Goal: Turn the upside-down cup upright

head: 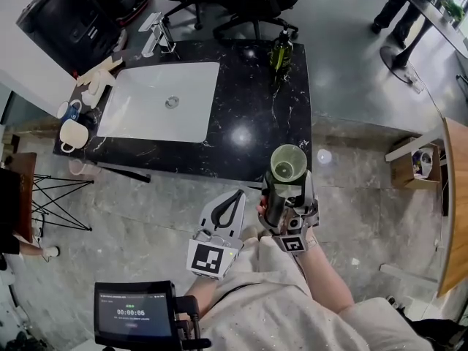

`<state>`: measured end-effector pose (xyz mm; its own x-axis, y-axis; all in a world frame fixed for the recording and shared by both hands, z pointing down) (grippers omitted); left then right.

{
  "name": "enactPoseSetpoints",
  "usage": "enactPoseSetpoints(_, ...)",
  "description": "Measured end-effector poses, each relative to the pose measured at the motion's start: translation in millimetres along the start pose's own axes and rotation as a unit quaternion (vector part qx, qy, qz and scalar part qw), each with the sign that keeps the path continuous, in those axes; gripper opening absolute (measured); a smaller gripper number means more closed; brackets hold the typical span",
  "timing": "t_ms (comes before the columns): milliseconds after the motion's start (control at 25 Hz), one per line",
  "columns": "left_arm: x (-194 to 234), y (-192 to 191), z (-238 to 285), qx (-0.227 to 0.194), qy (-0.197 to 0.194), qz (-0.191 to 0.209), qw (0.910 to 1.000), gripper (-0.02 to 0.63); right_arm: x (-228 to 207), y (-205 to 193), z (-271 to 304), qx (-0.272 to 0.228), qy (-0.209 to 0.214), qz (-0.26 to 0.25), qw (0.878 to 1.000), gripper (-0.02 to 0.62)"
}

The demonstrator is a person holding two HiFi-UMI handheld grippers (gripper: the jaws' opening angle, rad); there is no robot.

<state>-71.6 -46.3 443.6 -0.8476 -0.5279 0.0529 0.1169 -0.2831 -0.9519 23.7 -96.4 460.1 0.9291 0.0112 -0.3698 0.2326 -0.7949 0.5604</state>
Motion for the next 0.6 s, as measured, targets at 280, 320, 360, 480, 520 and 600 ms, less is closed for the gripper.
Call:
enactPoseSetpoints(280, -0.5, -14.3, -1.9, 0.011, -0.008, 0.009, 0.9999, 0.006, -15.0, -10.9, -1.9, 0.066, -0.049, -0.039, 0.996, 0.389)
enactPoseSetpoints(320, -0.7, -14.8, -2.2, 0.011, -0.01, 0.009, 0.9998, 0.006, -14.6, -9.1, -1.3, 0.065, -0.048, -0.041, 0.996, 0.391)
enactPoseSetpoints(360, -0.6, -14.3, -2.7, 0.011, -0.012, 0.011, 0.9998, 0.006, -13.7, -6.3, -0.9, 0.059, -0.044, -0.04, 0.996, 0.391)
enactPoseSetpoints(480, 0.0, -11.8, -4.7, 0.006, -0.013, 0.013, 0.9998, 0.006, -13.6, 0.7, -4.0, 0.042, -0.035, -0.038, 0.998, 0.391)
enactPoseSetpoints(520, -0.3, -12.2, -5.5, 0.007, -0.013, 0.013, 0.9998, 0.006, -14.0, 0.2, -5.1, 0.042, -0.035, -0.037, 0.998, 0.391)
enactPoseSetpoints(600, -0.8, -13.6, -6.7, 0.008, -0.013, 0.011, 0.9998, 0.006, -14.8, -3.4, -6.6, 0.046, -0.035, -0.036, 0.998, 0.391)
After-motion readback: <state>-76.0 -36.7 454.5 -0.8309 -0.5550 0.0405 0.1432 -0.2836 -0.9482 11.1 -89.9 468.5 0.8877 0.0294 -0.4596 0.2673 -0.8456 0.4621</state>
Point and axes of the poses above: the fingertips, and each gripper's own axes: z forward along the fingers, x to its left, y out of its top, the point moved 1 cm from there along -z, backward along the fingers, and after that the axes turned 9 degrees about x, right-handed, at the moved point
